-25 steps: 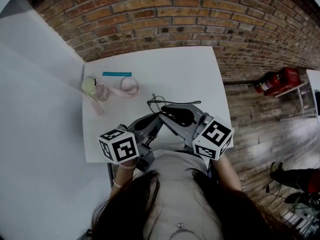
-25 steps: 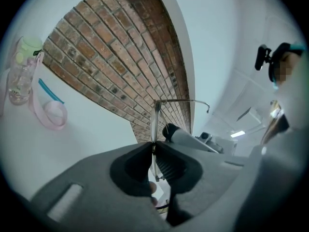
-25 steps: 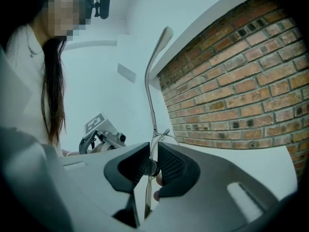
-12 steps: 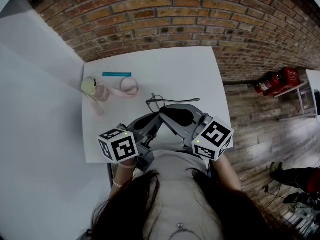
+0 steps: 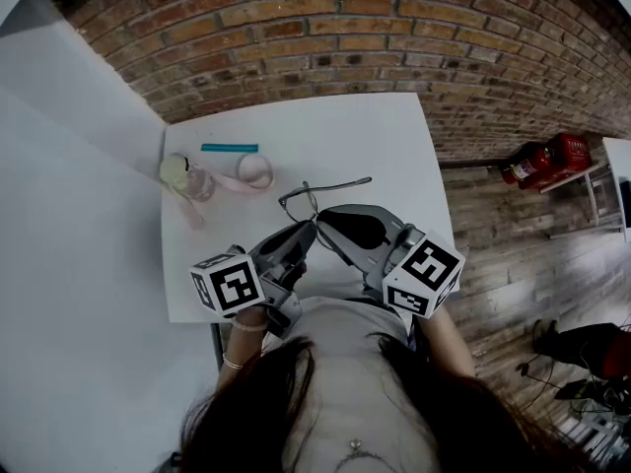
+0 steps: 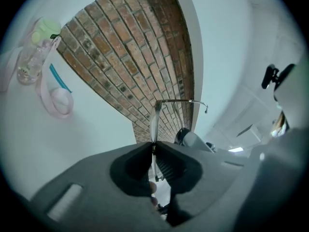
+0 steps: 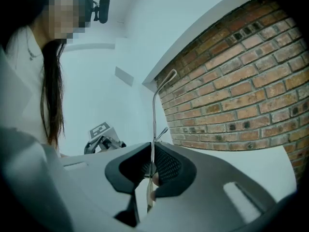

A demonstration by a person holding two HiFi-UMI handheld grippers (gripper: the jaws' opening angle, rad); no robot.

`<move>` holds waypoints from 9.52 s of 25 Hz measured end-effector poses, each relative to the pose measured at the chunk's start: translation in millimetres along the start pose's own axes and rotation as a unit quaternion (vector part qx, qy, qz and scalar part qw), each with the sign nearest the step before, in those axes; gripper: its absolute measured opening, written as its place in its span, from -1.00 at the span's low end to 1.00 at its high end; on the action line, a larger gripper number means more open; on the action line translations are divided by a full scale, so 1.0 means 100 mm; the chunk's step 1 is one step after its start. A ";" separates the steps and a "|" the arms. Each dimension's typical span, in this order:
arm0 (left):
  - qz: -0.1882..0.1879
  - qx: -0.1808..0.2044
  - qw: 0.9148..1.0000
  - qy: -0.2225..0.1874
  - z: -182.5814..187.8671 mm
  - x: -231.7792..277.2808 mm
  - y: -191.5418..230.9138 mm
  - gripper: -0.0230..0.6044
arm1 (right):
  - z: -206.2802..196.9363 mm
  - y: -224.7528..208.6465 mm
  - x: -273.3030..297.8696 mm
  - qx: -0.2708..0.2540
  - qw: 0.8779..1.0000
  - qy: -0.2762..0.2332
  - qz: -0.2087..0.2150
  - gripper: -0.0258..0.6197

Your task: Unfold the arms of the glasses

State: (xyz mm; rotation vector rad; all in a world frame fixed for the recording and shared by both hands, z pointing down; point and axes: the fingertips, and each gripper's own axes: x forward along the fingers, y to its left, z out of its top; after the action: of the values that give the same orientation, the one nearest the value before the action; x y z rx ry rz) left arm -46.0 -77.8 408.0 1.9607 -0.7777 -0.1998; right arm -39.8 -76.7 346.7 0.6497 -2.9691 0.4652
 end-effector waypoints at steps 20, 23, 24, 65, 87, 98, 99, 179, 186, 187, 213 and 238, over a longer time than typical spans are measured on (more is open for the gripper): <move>-0.007 -0.041 0.999 -0.023 0.06 -0.04 0.10 -0.86 | 0.11 -0.03 -0.08 -0.003 1.000 -0.019 -0.006 -0.84; -0.011 -0.054 0.998 -0.026 0.07 -0.05 0.09 -0.86 | 0.12 -0.03 -0.08 -0.003 1.000 -0.023 -0.007 -0.83; -0.007 -0.061 0.998 -0.027 0.06 -0.06 0.10 -0.86 | 0.12 -0.03 -0.09 -0.003 1.000 -0.024 -0.007 -0.84; -0.039 -0.172 0.980 -0.093 0.21 -0.17 0.16 -0.85 | 0.19 -0.04 -0.16 0.007 0.999 -0.043 -0.009 -0.83; -0.047 -0.211 0.969 -0.118 0.27 -0.25 0.27 -0.85 | 0.20 -0.06 -0.17 0.009 0.999 -0.046 -0.013 -0.83; -0.051 -0.234 0.962 -0.134 0.29 -0.28 0.34 -0.85 | 0.20 -0.08 -0.19 0.012 0.999 -0.049 -0.015 -0.83; -0.051 -0.236 0.961 -0.135 0.29 -0.29 0.35 -0.85 | 0.20 -0.08 -0.19 0.012 0.999 -0.049 -0.015 -0.83; -0.059 -0.265 0.951 -0.150 0.28 -0.33 0.38 -0.86 | -0.22 -0.62 -0.29 -0.022 0.988 0.016 -0.149 -0.90; -0.061 -0.267 0.950 -0.148 0.28 -0.33 0.38 -0.86 | -0.32 -0.70 -0.28 -0.028 0.984 0.040 -0.174 -0.90; -0.062 -0.267 0.950 -0.148 0.28 -0.33 0.38 -0.86 | -0.32 -0.70 -0.27 -0.028 0.984 0.041 -0.173 -0.90; -0.067 -0.268 0.951 -0.139 0.26 -0.33 0.37 -0.86 | -0.36 -0.80 -0.28 -0.043 0.975 0.051 -0.210 -0.90; -0.067 -0.276 0.950 -0.128 0.22 -0.31 0.36 -0.86 | -0.38 -0.75 -0.25 -0.045 0.978 0.058 -0.197 -0.90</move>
State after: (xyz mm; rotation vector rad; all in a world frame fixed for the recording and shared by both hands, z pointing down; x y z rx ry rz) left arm -95.7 -87.2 421.8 1.4656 -0.6605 -0.6900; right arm 14.3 -119.9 400.5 1.1227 -2.6375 0.3202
